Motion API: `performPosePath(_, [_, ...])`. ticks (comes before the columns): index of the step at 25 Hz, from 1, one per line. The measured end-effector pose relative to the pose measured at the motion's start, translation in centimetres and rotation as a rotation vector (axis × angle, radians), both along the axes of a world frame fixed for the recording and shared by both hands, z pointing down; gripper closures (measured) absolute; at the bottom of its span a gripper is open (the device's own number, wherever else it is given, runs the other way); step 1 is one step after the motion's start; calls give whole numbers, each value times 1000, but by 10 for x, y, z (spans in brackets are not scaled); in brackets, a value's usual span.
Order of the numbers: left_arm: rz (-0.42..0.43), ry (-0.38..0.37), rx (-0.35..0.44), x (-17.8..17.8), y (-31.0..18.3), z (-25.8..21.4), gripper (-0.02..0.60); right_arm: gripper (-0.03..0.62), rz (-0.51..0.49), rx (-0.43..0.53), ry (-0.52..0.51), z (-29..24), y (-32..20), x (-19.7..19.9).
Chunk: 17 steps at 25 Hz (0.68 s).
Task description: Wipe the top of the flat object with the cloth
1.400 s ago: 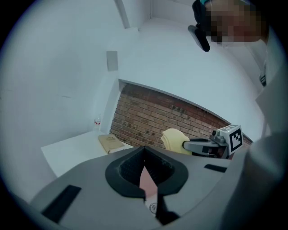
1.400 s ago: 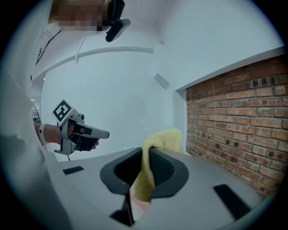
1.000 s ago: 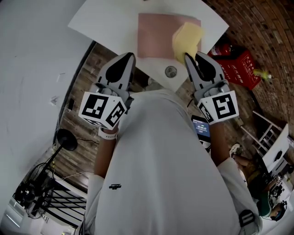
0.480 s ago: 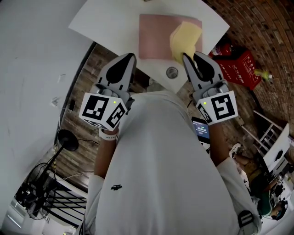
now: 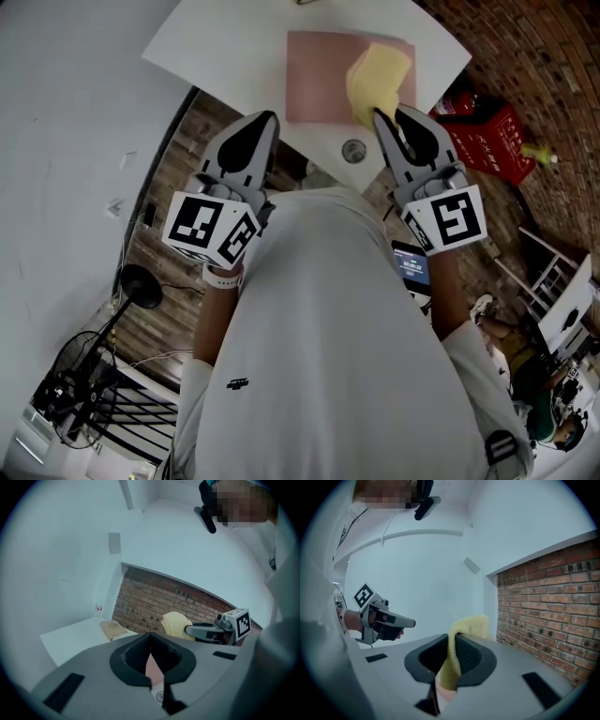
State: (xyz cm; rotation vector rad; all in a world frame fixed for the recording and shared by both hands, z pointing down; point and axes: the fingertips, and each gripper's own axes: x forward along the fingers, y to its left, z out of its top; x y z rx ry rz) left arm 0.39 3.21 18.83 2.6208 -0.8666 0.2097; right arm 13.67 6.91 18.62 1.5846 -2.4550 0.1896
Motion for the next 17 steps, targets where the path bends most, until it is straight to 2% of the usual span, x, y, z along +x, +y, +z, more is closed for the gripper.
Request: performPosePath(17, [12, -4, -2, 6, 2, 2, 563, 543, 17, 4, 2, 0, 0, 7])
